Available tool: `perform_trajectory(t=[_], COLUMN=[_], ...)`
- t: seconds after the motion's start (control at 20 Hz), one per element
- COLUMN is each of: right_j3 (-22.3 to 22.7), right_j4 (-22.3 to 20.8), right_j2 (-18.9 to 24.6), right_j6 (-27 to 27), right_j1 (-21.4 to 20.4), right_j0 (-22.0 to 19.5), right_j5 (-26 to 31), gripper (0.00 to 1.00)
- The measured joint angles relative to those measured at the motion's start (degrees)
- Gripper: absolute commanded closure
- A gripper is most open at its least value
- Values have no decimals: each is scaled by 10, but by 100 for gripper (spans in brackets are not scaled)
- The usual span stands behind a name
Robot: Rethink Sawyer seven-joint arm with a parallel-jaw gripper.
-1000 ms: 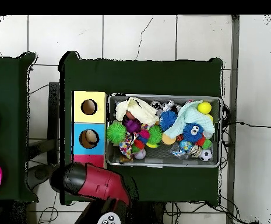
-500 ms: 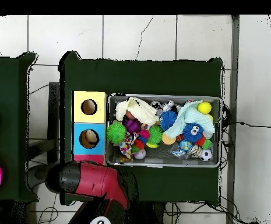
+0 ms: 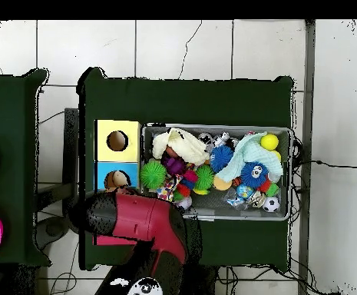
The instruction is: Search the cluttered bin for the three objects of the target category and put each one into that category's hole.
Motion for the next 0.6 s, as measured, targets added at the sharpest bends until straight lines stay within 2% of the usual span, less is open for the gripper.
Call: perform_trajectory(t=[0.3,0.6], right_j3=[-24,-28], right_j4=[-30,-70], right_j2=[-3,-3], right_j6=[0,0], right_j1=[0,1], right_j0=[-25,-55], right_j5=[-36,-120], gripper=[100,100])
